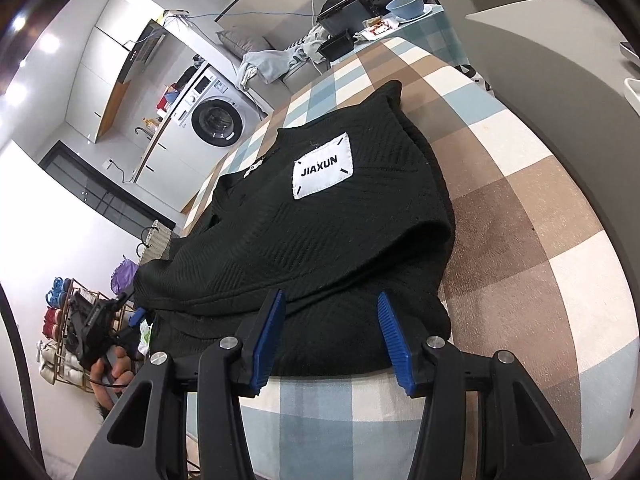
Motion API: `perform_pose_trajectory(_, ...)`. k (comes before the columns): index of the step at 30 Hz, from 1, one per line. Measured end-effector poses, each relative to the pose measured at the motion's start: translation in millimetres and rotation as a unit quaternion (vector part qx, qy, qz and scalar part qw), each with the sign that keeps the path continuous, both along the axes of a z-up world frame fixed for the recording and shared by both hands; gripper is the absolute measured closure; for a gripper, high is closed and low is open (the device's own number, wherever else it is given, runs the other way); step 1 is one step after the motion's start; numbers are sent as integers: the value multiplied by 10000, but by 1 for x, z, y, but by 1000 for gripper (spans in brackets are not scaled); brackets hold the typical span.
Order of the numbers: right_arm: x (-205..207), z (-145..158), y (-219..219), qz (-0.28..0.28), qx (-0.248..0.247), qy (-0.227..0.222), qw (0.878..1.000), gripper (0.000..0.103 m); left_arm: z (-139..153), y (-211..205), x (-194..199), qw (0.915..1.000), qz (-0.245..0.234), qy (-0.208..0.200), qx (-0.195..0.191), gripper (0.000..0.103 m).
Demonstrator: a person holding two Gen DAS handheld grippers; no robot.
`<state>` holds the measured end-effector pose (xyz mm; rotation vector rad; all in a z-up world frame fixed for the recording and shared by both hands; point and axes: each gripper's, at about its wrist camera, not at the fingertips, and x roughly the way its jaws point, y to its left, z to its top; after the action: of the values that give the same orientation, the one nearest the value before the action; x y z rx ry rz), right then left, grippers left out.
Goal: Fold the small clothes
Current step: 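Press the folded sweater flat with both grippers and release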
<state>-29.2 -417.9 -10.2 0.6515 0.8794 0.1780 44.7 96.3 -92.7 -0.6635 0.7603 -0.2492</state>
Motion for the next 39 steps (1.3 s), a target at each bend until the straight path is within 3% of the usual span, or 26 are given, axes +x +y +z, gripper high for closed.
perform_pose_trajectory(7, -2, -2, -4, -115, 215, -43, 9997, 52, -29, 6, -4, 9984, -90, 551, -135, 43)
perform_pose_trajectory(18, 27, -14, -23, -813, 665, -146, 9944, 53, -43, 6, -4, 9978, -214, 628, 14, 43)
perform_pose_trajectory(22, 32, 9, -22, -720, 774, -703, 9919, 55, -42, 5, 6, 9980, -189, 601, 57, 42)
perform_pose_trajectory(24, 36, 13, -20, -707, 589, -614, 9939, 55, -41, 4, 12, 9980, -155, 605, 67, 42)
perform_pose_trajectory(30, 32, -6, -21, -731, 678, -194, 9948, 55, -42, 3, 19, 9984, -64, 565, -10, 43)
perform_pose_trajectory(39, 32, -12, -20, -800, 707, -191, 9941, 55, -41, 14, 26, 9977, 152, 508, -430, 48)
